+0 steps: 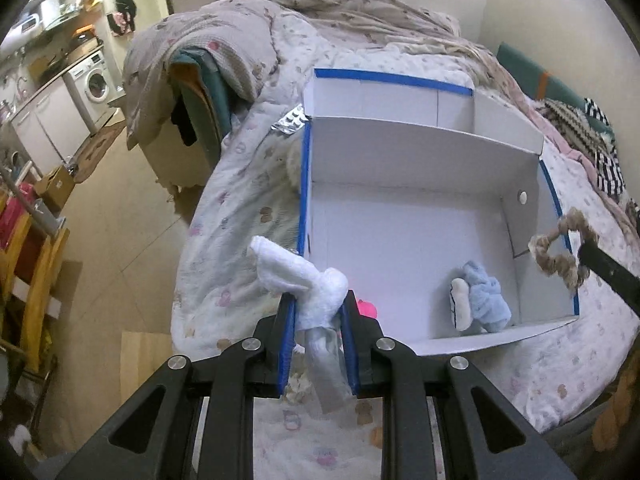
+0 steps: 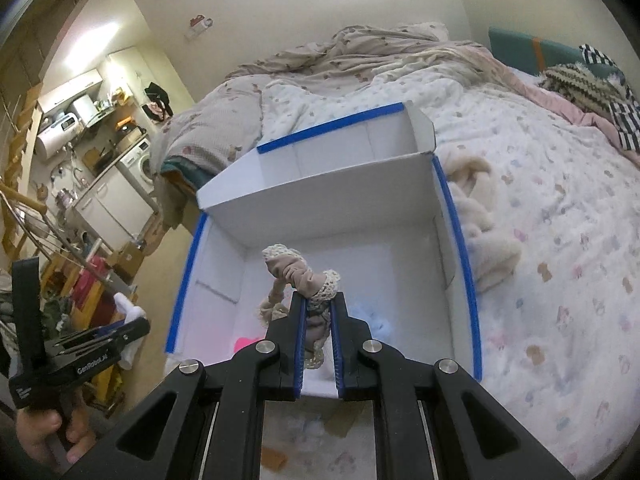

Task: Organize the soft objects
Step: 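Carry the white sock and scrunchie over the box and lower them inside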

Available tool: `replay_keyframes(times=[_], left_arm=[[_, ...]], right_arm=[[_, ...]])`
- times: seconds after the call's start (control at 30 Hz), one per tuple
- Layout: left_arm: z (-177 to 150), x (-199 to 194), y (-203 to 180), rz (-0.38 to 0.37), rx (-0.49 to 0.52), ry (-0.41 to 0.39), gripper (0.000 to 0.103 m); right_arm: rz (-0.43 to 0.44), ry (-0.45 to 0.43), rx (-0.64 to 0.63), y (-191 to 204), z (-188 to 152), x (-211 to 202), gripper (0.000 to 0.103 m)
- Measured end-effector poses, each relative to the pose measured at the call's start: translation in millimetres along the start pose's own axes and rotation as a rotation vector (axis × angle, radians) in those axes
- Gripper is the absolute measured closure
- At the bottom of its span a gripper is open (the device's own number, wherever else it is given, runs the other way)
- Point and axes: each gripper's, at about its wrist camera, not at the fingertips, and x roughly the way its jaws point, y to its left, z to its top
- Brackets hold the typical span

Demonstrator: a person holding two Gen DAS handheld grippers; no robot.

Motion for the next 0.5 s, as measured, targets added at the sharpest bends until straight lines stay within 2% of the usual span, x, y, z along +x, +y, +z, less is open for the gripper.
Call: replay_keyframes(times=[0.33,0.5], left_arm=[[22.4,25.4,-15.2,0.003,0.036,0.008,0.084],[27.9,39.1,-21.8,-0.029,0.039,0.005,0.084]], right_arm=[[-0.008,0.020,0.054,-20.7,10.4,29.6,0.090],[-0.010,0.050,0.063,-23.5,9.1,43.3,0.090]])
